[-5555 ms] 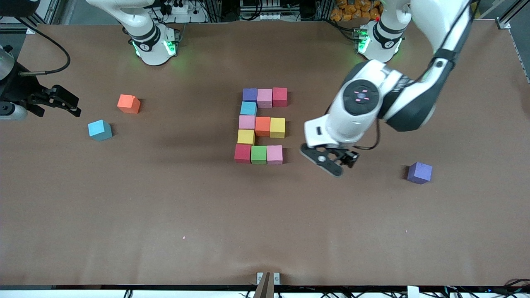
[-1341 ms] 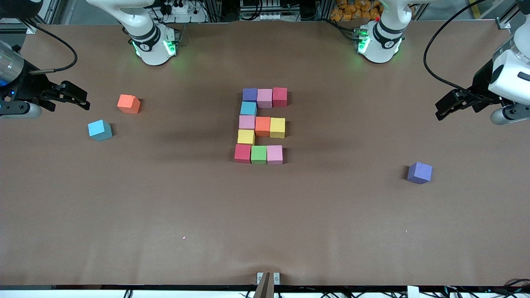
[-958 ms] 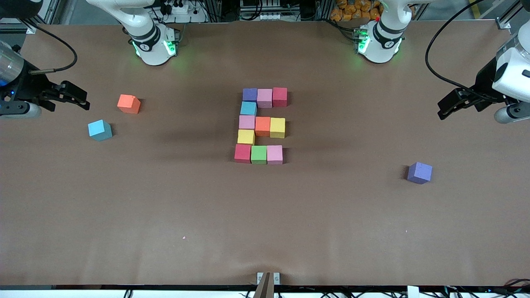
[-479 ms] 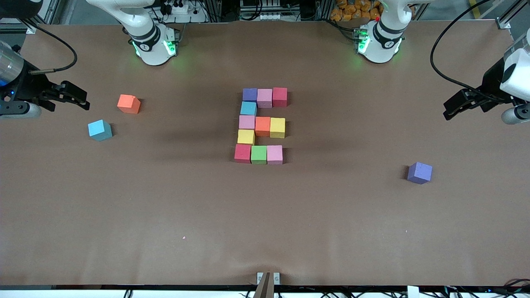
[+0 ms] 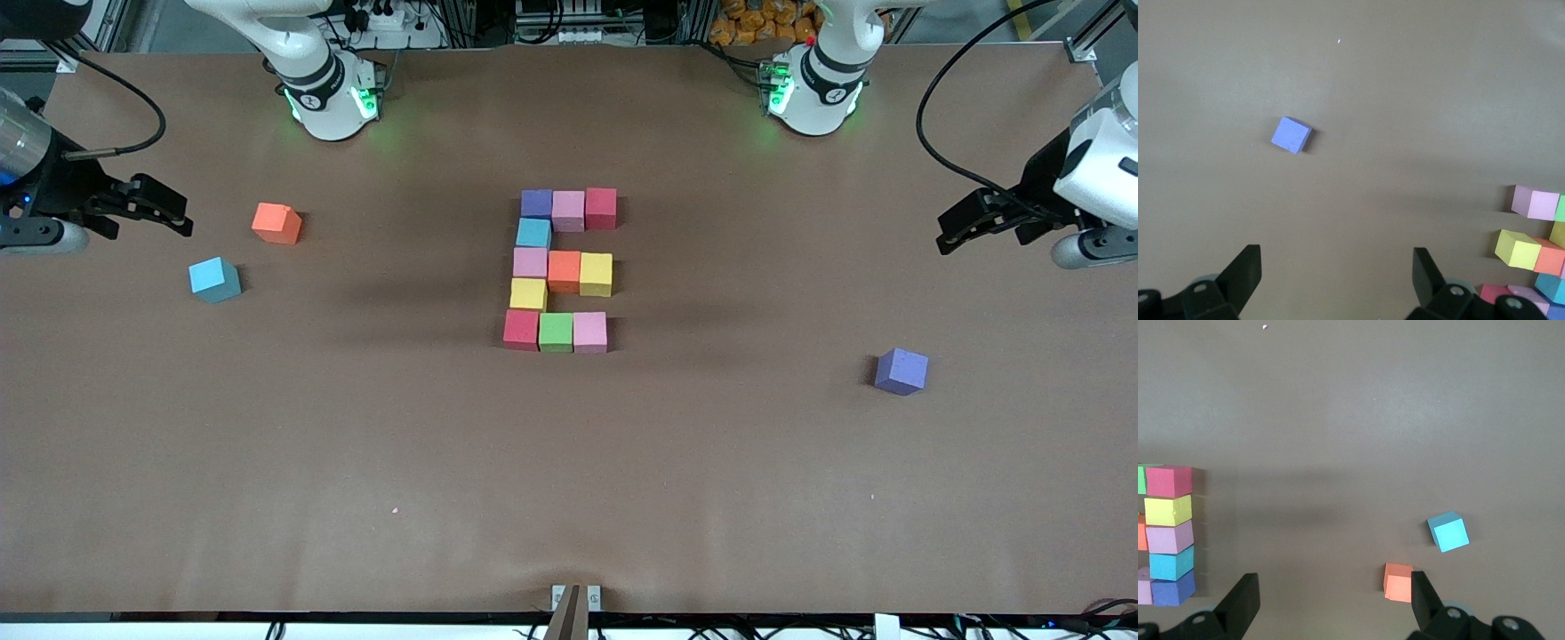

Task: Arrange 11 blocks into digit 3

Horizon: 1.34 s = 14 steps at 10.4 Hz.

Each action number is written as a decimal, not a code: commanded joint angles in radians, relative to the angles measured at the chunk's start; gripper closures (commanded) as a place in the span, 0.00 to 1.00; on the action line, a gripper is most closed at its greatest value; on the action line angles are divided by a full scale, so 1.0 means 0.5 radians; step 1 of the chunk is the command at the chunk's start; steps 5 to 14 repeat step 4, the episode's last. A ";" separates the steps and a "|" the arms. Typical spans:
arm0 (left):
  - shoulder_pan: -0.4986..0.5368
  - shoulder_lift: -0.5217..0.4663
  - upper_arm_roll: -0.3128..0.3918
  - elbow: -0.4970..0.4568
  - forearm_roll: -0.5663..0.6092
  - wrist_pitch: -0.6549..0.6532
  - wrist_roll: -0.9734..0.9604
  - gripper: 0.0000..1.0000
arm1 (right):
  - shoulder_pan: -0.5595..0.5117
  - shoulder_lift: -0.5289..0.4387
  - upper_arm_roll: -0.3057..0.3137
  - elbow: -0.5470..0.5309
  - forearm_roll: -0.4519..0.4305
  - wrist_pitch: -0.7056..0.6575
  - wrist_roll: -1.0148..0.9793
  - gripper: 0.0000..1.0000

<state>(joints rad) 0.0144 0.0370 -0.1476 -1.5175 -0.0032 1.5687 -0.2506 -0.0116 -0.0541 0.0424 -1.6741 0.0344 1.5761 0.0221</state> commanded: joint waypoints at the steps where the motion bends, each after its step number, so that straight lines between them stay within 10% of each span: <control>1: -0.010 -0.010 0.001 -0.005 -0.046 -0.023 0.072 0.00 | 0.002 -0.061 -0.005 -0.057 0.020 0.005 0.026 0.00; 14: -0.010 -0.010 0.001 -0.005 -0.043 -0.023 0.075 0.00 | 0.002 -0.061 -0.008 -0.060 0.020 -0.026 0.026 0.00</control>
